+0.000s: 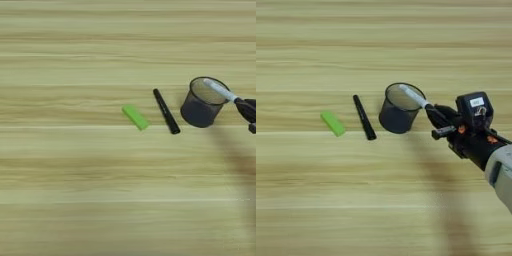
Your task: Move the objects on the table
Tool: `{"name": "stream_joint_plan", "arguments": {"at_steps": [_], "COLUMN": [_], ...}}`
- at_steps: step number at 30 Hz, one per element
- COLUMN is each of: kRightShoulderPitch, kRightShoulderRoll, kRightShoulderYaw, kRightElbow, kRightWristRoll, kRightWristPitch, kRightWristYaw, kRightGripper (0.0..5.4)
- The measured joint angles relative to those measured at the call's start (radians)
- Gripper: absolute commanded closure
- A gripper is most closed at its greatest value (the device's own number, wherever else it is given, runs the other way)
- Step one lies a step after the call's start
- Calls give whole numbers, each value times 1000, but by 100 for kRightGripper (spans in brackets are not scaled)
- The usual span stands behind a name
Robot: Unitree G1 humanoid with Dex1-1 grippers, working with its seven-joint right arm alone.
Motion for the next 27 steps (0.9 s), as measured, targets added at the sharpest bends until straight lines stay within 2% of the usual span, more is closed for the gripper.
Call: {"name": "stream_joint_plan", "arguments": {"at_steps": [12, 18, 27], "kRightShoulderPitch": [-26, -35, -43], "kRightShoulderRoll": [-33, -34, -37], "kRightShoulderYaw": [12, 40, 41], "kRightElbow": [43, 76, 77], "kRightWristRoll": [-7, -19, -23], "kRightWristPitch": [4, 3, 3], "kRightWristYaw": [19, 32, 34], "kRightGripper": [466, 466, 466]}}
